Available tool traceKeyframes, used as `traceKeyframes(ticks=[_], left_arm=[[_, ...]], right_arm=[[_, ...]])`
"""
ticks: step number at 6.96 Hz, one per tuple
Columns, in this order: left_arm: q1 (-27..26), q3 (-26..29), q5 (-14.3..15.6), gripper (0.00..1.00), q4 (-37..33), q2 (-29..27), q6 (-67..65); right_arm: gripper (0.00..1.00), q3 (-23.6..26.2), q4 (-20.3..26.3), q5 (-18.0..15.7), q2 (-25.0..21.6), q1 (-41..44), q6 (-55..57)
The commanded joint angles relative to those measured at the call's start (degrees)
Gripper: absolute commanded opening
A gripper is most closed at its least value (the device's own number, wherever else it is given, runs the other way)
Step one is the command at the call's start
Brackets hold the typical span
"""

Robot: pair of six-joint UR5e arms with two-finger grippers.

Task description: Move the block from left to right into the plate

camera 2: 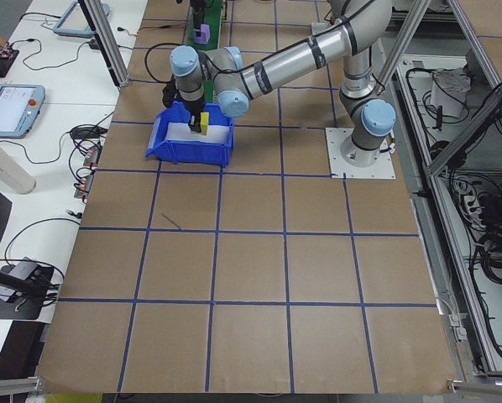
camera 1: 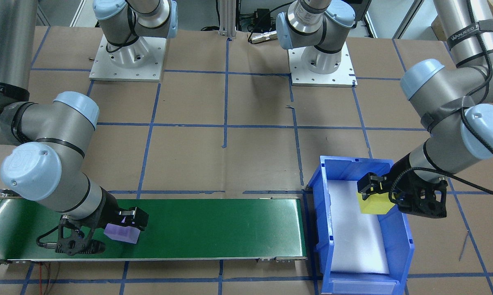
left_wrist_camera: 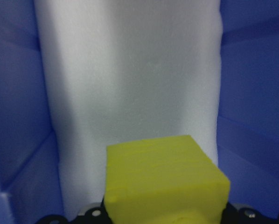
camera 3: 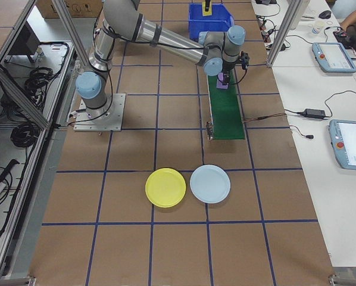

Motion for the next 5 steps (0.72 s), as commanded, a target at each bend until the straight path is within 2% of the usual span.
traceKeyframes(ticks=[1,2,3,4,5], left_arm=[[-4.30,2.08,0.33,0.38,-1.27,1.94,0.03],[-7.29,3.75,0.33,0.38,-1.18,1.86,-2.68],[-10.71,5.42,0.59,0.38,-0.75,0.99,-7.49],[-13.88,7.26,0.59,0.38,-0.13,-1.28,-14.67],[-17.13,9.28,0.51,0.38,1.79,-4.26,-20.31]], right_arm=[[0.17,-0.55,0.00,-4.14,-0.78,-0.56,-2.91],[0.17,-0.47,0.09,-7.28,-3.31,-2.57,-7.98],[0.17,0.40,0.70,-8.62,-7.08,-4.68,-15.60],[0.17,2.06,2.88,-11.33,-11.81,-8.53,-22.99],[0.18,3.99,4.90,-11.53,-15.34,-14.31,-31.68]])
